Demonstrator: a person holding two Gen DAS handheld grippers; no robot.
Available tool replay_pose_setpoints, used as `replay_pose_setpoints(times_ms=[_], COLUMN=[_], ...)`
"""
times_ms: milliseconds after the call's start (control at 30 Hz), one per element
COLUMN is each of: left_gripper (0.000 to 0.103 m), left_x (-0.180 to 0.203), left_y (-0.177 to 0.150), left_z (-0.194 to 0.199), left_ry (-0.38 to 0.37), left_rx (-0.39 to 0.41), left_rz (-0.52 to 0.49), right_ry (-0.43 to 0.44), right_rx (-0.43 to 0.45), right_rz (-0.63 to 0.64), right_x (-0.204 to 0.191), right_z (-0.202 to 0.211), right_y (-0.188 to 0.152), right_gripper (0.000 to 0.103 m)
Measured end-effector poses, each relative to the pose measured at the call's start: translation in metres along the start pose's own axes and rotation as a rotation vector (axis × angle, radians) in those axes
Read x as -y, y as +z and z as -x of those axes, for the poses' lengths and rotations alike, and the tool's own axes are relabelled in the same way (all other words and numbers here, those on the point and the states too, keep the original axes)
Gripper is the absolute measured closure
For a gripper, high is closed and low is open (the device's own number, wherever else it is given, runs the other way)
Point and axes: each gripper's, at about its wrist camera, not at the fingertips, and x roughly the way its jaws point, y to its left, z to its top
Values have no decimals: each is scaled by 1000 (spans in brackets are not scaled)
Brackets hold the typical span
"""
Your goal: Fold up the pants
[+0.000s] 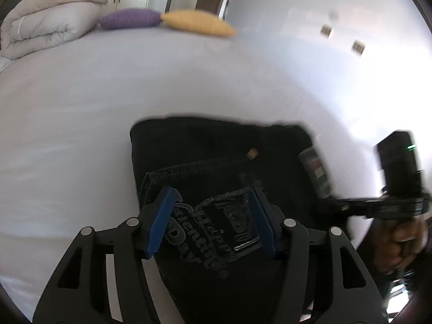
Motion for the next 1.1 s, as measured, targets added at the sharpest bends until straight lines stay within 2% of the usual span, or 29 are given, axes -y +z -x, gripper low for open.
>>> replay_pose_setpoints(times_ms=[233, 333, 533, 567, 600, 633, 667, 700, 733, 800, 867, 1033, 1067, 1100], left_gripper=[49, 49, 48, 45, 43, 35, 24, 20, 14, 13, 13, 13, 13, 13], left_x=[26, 44, 67, 64, 62, 55, 45, 32, 25, 4, -12, -43, -45, -46], left_y=[-42, -68, -105, -109, -111, -110, -106, -99, -94, -75, -54, -22, -20, -17], left_z=[0, 9, 47, 57, 65, 80, 91, 100, 106, 107, 94, 23, 12, 1], left_ry=[66, 126, 174, 151, 127, 99, 77, 66, 58, 30, 9, -147, -140, -132], left_rx=[23, 59, 113, 116, 122, 138, 166, 193, 205, 208, 172, -53, -83, -110], left_rz=[-106, -194, -238, -228, -210, -177, -130, -77, -45, 27, 85, 209, 211, 215], right_ry=[9, 11, 21, 33, 42, 37, 28, 16, 6, -5, -14, 48, 51, 56], right_rx=[47, 73, 84, 89, 94, 120, 146, 173, 193, 196, 169, 59, 41, 18], right_rz=[9, 10, 71, 79, 84, 93, 96, 101, 103, 59, 15, -113, -127, -146], right_x=[3, 2, -2, -3, -6, -7, -7, -6, -6, 5, 16, 44, 47, 51], right_z=[11, 15, 35, 43, 46, 58, 67, 75, 80, 83, 77, 39, 31, 21], right_y=[-23, -33, -51, -54, -51, -50, -48, -46, -42, -25, -11, 19, 22, 25], right_gripper=[103, 103, 101, 93, 73, 57, 31, 27, 27, 27, 28, 37, 38, 43])
